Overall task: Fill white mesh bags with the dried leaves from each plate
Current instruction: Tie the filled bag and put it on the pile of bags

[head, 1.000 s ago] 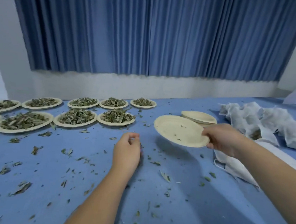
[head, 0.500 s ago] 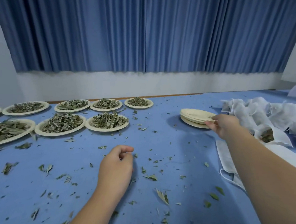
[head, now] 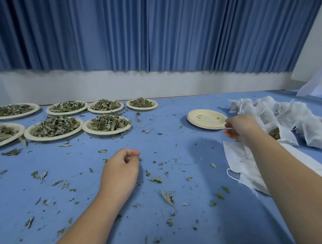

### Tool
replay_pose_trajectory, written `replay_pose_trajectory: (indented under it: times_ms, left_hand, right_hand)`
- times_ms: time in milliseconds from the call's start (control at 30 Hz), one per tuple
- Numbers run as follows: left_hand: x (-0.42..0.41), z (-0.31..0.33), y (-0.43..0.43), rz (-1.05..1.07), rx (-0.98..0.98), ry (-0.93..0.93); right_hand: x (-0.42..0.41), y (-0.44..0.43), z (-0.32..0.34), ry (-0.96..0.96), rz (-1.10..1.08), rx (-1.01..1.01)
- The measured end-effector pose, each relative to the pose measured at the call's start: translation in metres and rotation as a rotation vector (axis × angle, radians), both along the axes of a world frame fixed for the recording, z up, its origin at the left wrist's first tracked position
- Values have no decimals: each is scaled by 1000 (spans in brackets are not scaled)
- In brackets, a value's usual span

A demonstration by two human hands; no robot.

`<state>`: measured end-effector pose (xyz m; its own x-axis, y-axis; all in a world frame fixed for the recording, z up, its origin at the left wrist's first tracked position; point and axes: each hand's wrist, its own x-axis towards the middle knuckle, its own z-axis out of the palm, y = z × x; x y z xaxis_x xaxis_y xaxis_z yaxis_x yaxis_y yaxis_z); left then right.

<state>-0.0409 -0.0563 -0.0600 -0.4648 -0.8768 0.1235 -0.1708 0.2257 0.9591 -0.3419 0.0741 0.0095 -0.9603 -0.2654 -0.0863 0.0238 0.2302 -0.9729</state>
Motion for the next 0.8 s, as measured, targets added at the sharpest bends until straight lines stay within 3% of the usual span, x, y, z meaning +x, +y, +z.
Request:
replay_pose_trajectory:
  times_ms: [67, 200, 333, 600, 700, 800]
  left_hand:
    - [-1, -1, 0, -13, -16, -18]
    - [-2, -2, 2, -31, -35, -39]
    - [-1, -2, 2, -31, -58, -59]
    - [1, -1, 6, -45, -78, -77]
    - [2, 0, 6, -43, -86, -83]
    - [2, 3, 10, -22, -111, -69]
  right_hand:
    - [9, 13, -5, 143, 73, 242]
    - [27, 31, -22, 495, 157, 967]
    - [41, 32, -27, 562, 234, 1193]
    - [54, 21, -28, 646, 150, 1212]
    - [54, 26, -23, 671, 148, 997]
    - [70, 24, -12, 535, 268, 505]
